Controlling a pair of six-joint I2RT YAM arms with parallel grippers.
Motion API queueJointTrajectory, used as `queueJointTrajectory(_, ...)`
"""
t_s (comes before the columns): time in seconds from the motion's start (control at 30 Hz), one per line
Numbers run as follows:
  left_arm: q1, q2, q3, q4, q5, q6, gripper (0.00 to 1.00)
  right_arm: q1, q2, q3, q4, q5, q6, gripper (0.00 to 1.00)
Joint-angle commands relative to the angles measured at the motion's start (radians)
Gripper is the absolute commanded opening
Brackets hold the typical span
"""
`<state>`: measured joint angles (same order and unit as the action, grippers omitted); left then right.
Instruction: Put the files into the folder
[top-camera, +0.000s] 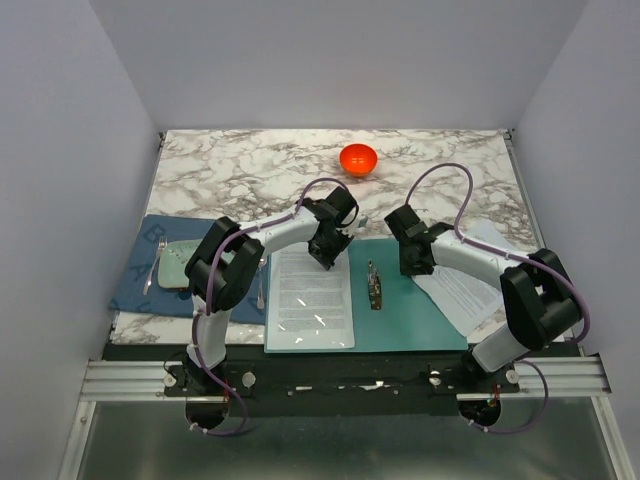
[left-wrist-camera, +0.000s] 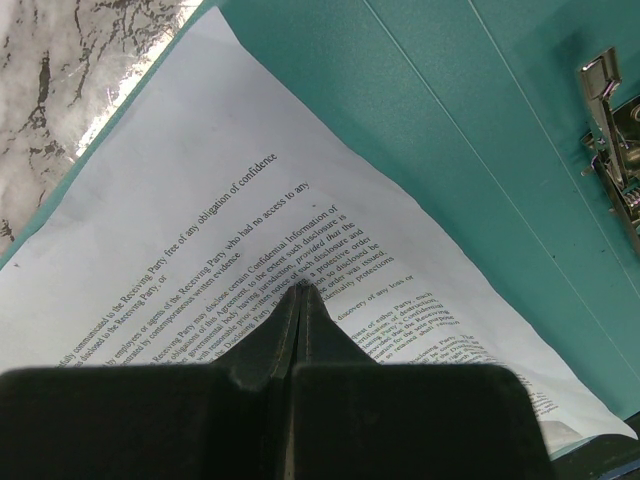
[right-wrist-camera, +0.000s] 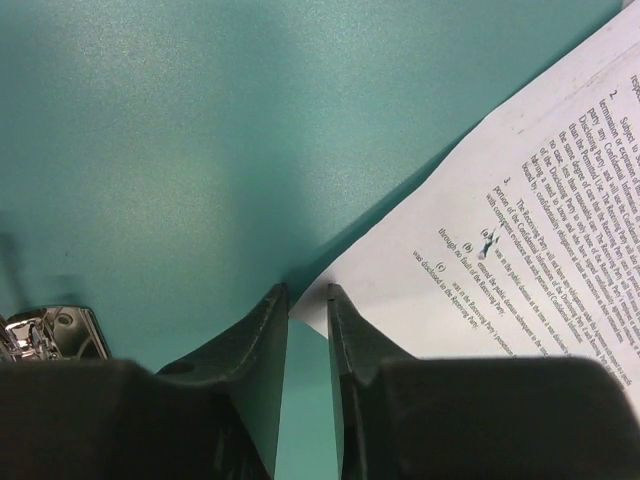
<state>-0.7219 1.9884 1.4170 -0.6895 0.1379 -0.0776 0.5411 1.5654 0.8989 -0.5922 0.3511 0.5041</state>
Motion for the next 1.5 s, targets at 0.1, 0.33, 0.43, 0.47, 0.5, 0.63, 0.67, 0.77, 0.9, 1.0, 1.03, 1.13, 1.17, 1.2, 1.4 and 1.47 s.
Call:
queueJointTrajectory(0.1,0.003,0.001,-0.001,-0.030,0.002,0.012,0.00,-0.003,0.002,0.017,-0.004,-0.017,0.002,0.24)
queueJointTrajectory(0.33,0.003,-0.002,-0.004,-0.031,0.002,0.010,0.00,-0.003,-0.007,0.009,0.006,-0.032,0.001,0.11)
queueJointTrajectory(0.43,0.004,0.000,-0.004,-0.031,0.003,0.010,0.00,-0.003,-0.008,0.005,0.009,-0.035,-0.001,0.06)
queueJointTrajectory(0.47,0.004,0.001,-0.004,-0.031,0.005,0.009,0.00,-0.004,-0.010,0.003,0.011,-0.035,-0.002,0.04)
queueJointTrajectory(0.5,0.004,0.000,-0.004,-0.031,0.005,0.009,0.00,-0.003,-0.011,0.003,0.011,-0.037,-0.001,0.03)
queueJointTrajectory(0.63,0.004,0.001,-0.004,-0.031,0.008,0.012,0.00,-0.003,-0.021,-0.002,0.019,-0.055,-0.004,0.01)
queueJointTrajectory(0.67,0.003,0.003,-0.003,-0.033,0.005,0.013,0.00,-0.001,-0.025,-0.006,0.026,-0.064,-0.009,0.01)
queueJointTrajectory(0.77,0.003,0.004,0.003,-0.038,0.005,0.015,0.00,0.025,-0.053,-0.023,0.044,-0.107,-0.024,0.01)
queueJointTrajectory(0.9,0.003,0.006,0.008,-0.042,0.003,0.018,0.00,0.095,-0.102,-0.055,0.072,-0.193,-0.058,0.01)
queueJointTrajectory(1.0,0.003,0.003,0.010,-0.045,0.003,0.019,0.00,0.161,-0.146,-0.096,0.083,-0.244,-0.076,0.01)
queueJointTrajectory(1.03,0.003,0.003,0.011,-0.048,0.003,0.022,0.00,0.178,-0.157,-0.106,0.084,-0.262,-0.082,0.01)
queueJointTrajectory(1.13,0.003,0.009,0.020,-0.058,0.000,0.029,0.00,0.243,-0.194,-0.149,0.089,-0.322,-0.101,0.01)
queueJointTrajectory(1.17,0.003,0.010,0.023,-0.061,0.000,0.030,0.00,0.266,-0.203,-0.161,0.086,-0.334,-0.101,0.01)
queueJointTrajectory(1.2,0.003,0.010,0.029,-0.064,0.002,0.032,0.00,0.273,-0.208,-0.170,0.086,-0.381,-0.102,0.01)
queueJointTrajectory(1.4,0.004,0.001,0.033,-0.070,0.008,0.025,0.00,0.355,-0.189,-0.152,0.039,-0.458,-0.116,0.01)
queueJointTrajectory(1.47,0.003,0.000,0.031,-0.068,0.005,0.027,0.00,0.388,-0.171,-0.141,0.023,-0.475,-0.121,0.01)
